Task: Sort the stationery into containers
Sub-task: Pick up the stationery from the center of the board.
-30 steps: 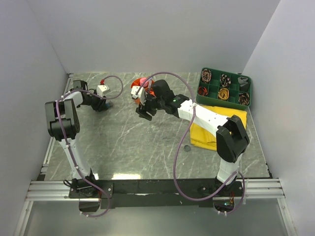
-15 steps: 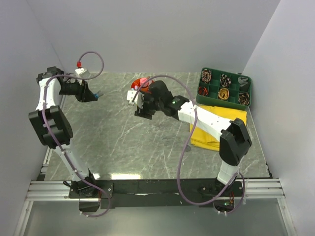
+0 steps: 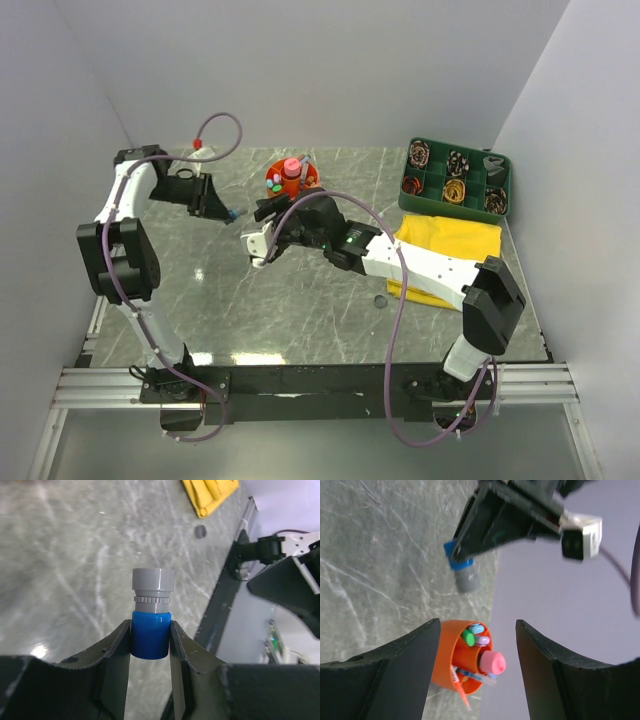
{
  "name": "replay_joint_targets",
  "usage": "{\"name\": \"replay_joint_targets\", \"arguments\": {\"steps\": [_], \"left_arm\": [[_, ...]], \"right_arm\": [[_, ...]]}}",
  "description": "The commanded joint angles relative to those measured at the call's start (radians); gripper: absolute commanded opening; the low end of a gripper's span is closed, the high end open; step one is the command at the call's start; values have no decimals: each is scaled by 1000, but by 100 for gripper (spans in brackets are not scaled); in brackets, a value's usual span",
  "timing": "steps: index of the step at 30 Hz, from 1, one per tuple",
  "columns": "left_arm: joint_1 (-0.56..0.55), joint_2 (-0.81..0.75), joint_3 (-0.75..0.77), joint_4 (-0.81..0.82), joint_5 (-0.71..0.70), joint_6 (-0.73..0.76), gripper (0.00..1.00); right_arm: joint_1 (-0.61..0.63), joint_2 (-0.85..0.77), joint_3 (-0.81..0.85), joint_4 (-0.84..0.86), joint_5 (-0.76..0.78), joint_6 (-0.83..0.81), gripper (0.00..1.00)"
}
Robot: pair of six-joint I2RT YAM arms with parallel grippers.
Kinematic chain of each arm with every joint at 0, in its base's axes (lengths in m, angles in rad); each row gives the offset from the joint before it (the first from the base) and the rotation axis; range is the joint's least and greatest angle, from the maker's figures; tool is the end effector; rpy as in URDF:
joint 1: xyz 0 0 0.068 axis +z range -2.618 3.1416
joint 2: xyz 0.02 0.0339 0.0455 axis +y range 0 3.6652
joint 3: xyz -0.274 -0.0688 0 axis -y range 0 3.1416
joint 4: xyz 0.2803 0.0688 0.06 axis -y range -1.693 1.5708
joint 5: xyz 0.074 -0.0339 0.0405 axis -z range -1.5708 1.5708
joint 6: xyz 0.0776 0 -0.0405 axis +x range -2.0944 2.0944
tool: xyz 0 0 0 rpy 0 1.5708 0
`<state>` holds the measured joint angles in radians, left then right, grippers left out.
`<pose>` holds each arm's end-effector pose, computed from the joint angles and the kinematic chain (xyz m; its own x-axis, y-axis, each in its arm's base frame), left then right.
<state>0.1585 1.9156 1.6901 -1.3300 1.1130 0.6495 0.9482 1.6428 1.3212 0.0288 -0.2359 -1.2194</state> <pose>0.4069 -0.0055 0.2589 -0.8203 0.1396 -0.5546 0.5524 0.4447 -0.7050 0.2580 0.3905 0.3120 0.8062 -0.4424 -0.3929 -0.4748 -0.0876 -0.8757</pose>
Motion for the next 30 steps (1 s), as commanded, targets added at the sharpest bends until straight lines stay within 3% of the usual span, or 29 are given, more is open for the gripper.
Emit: {"name": "replay_joint_targets", "arguments": {"steps": [1, 15, 23, 30], "left_arm": [[-50, -20, 48, -40, 15, -100, 1], [-137, -107, -4, -44, 50, -136, 1], [-154, -151, -33, -44, 48, -134, 1], [-154, -153, -15, -44, 21, -142, 1]], "right_arm": [[24, 11, 59, -13, -23, -94, 69], [35, 89, 230, -182, -140, 78, 69], [37, 207, 418, -404, -158, 55, 63], [37, 207, 411, -468, -149, 49, 61]]}}
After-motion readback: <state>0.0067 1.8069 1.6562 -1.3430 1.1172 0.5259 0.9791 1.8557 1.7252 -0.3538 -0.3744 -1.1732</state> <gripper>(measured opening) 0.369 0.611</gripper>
